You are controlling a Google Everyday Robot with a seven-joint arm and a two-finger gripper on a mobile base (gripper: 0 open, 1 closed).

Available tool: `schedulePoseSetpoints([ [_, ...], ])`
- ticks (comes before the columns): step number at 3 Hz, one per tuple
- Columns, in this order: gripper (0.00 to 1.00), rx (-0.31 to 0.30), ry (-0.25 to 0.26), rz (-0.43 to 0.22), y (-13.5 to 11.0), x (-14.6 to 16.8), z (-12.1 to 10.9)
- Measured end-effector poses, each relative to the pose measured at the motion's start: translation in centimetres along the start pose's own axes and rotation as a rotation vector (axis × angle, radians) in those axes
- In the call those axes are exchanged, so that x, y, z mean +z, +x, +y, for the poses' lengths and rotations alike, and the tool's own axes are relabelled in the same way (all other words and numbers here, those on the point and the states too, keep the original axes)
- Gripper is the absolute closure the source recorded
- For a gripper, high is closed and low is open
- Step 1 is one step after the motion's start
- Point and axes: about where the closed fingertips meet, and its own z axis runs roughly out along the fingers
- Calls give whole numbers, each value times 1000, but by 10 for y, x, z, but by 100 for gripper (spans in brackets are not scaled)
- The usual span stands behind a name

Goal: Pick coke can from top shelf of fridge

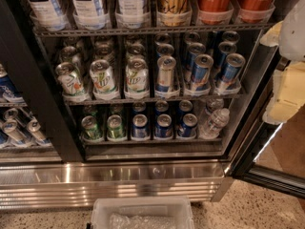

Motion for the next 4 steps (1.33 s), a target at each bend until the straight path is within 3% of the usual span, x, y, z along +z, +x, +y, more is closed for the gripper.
schedulePoseSetpoints([
  [1, 0, 0, 0, 0, 0, 0, 0],
  [2, 0, 61, 35, -8, -2, -1, -4],
  [3, 0, 181, 125, -5, -15, -7, -15],
  [4, 0, 181, 125, -5, -15, -7, -15],
])
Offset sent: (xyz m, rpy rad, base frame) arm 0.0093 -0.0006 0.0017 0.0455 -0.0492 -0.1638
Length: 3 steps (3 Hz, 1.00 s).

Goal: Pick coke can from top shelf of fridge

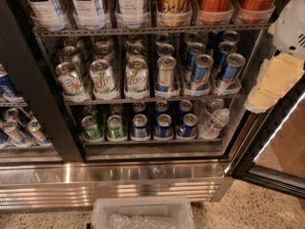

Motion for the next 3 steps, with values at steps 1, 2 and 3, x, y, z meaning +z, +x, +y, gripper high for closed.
schedulePoseSetpoints([
  [1, 0, 44, 46, -5, -11, 3, 0],
  [2, 0, 115, 216, -18, -32, -4, -12],
  [3, 0, 220, 330, -47, -46, -14, -22],
])
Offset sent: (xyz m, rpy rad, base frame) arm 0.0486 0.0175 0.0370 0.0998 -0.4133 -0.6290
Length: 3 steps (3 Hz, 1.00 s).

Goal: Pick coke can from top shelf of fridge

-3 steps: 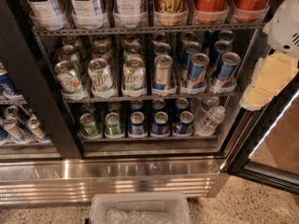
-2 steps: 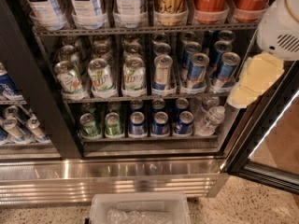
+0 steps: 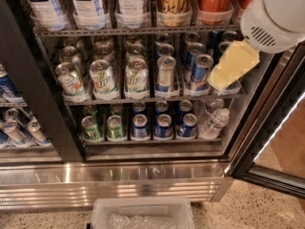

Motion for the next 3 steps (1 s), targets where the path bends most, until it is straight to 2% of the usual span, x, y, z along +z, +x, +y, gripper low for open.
schedulePoseSetpoints([
  [1, 0, 74, 15, -10, -4, -8, -2],
  [2, 0, 74, 15, -10, -4, -8, -2],
  [3, 0, 131, 54, 3, -5, -4, -7],
])
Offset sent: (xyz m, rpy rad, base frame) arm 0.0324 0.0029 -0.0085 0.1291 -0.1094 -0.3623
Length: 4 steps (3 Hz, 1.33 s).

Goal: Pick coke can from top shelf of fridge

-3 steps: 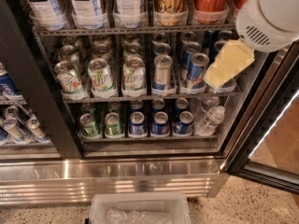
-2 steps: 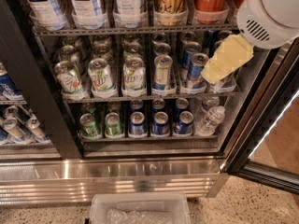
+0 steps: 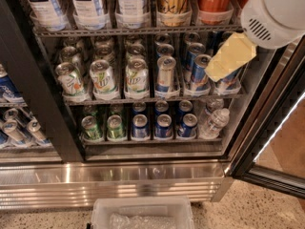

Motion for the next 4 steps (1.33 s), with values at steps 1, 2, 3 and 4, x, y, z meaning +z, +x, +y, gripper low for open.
schedulePoseSetpoints([
  [1, 0, 59, 39, -33, -10, -23, -4],
  [2, 0, 54, 53, -54, -17, -37, -4],
  [3, 0, 56, 53, -55, -17, -37, -4],
  [4, 0, 56, 53, -55, -17, -37, -4],
])
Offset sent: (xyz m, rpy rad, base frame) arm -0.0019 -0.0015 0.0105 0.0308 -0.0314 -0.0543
